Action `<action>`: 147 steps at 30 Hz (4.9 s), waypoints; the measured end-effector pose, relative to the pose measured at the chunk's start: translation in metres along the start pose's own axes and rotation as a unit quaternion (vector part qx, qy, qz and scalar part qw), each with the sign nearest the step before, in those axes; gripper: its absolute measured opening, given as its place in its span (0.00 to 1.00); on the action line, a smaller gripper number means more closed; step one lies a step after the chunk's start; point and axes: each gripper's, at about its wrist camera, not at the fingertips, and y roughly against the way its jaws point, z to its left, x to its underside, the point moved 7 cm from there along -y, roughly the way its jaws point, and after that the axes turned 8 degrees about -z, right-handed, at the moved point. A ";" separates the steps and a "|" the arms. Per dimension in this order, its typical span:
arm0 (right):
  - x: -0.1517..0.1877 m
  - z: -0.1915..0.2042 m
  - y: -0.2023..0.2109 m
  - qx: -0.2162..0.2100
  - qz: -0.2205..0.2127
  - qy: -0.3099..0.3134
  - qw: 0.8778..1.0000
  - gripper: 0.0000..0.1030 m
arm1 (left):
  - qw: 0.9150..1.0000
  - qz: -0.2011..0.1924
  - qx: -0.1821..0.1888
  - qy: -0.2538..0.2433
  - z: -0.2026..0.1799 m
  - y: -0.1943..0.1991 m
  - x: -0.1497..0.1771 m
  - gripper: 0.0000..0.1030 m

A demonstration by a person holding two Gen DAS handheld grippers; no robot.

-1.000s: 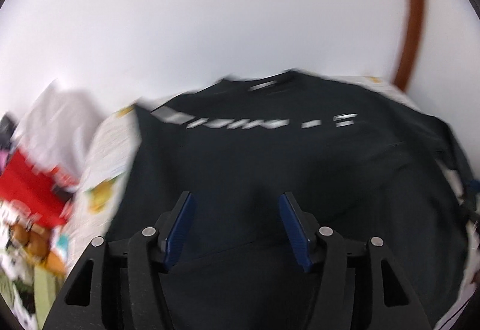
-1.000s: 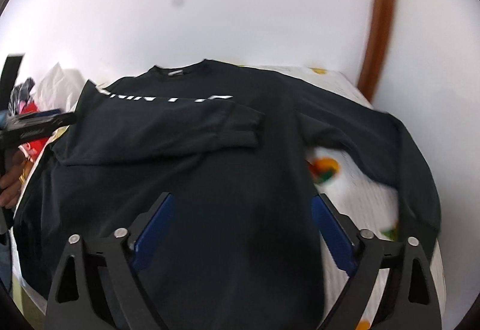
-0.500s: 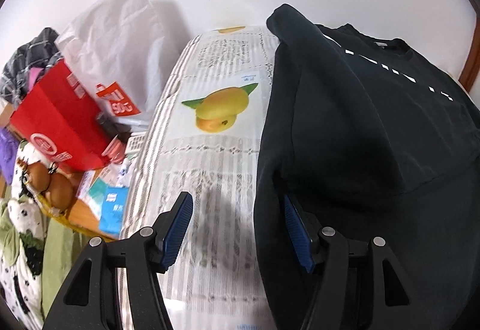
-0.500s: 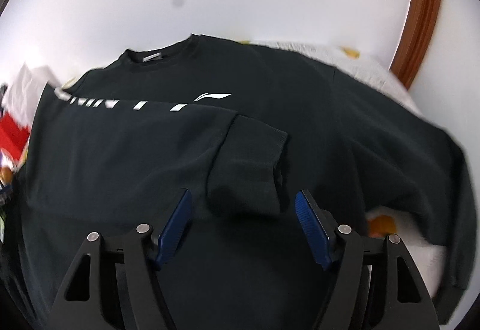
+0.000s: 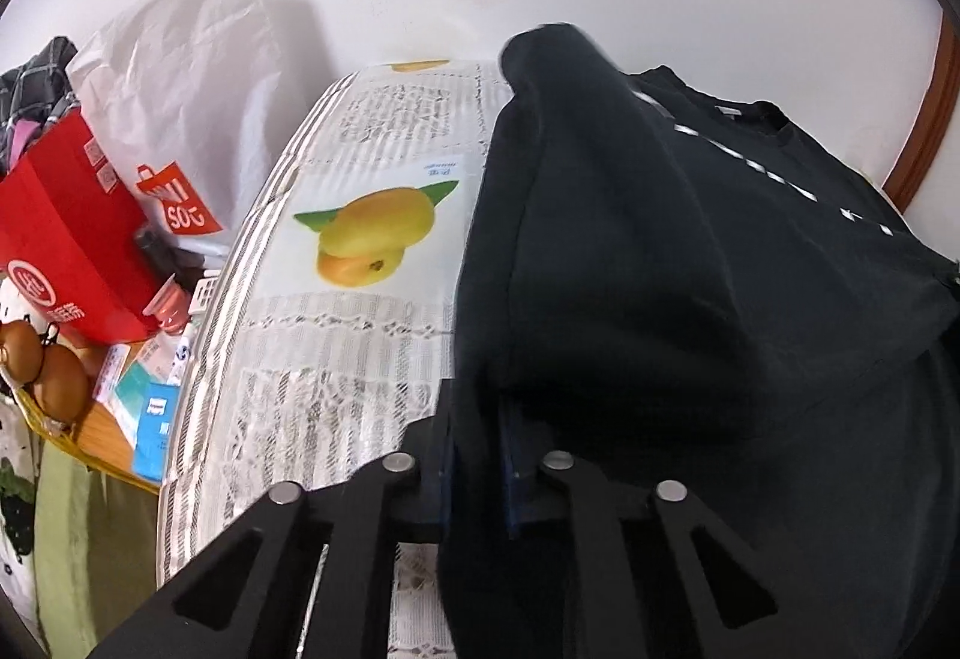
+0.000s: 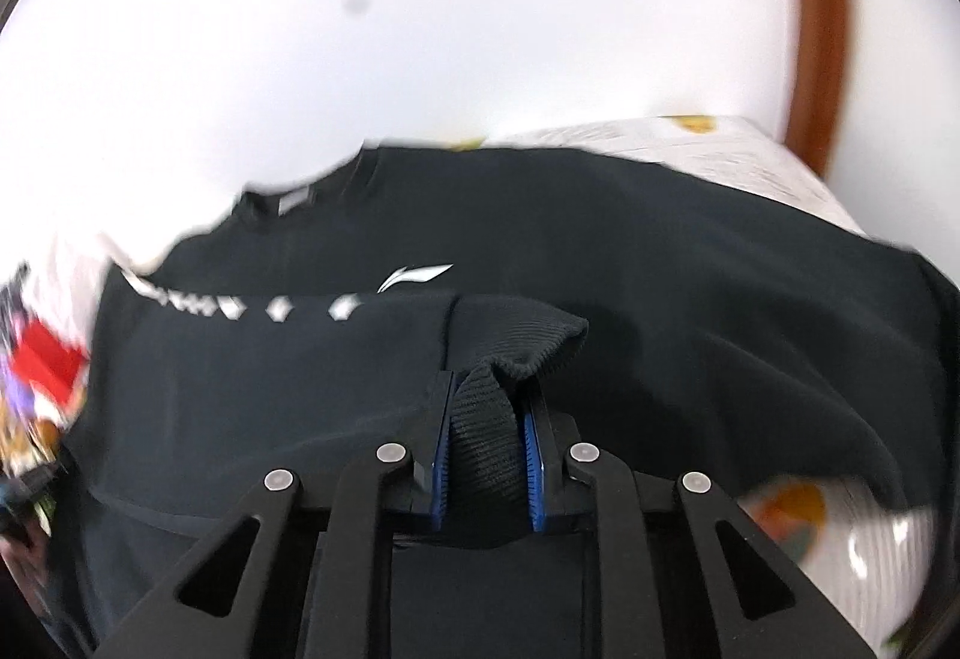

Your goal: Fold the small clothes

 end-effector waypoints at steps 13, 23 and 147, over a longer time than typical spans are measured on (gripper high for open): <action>-0.002 0.030 0.029 0.051 0.024 0.077 0.995 0.49 | 1.000 0.006 0.016 0.014 0.007 0.022 0.009 0.19; -0.019 0.244 -0.036 -0.110 0.028 0.170 0.979 0.52 | 1.000 0.001 0.014 -0.013 0.000 0.027 0.011 0.32; 0.006 0.373 -0.030 -0.186 0.038 0.173 0.966 0.05 | 1.000 -0.017 0.007 -0.009 0.014 0.062 0.086 0.86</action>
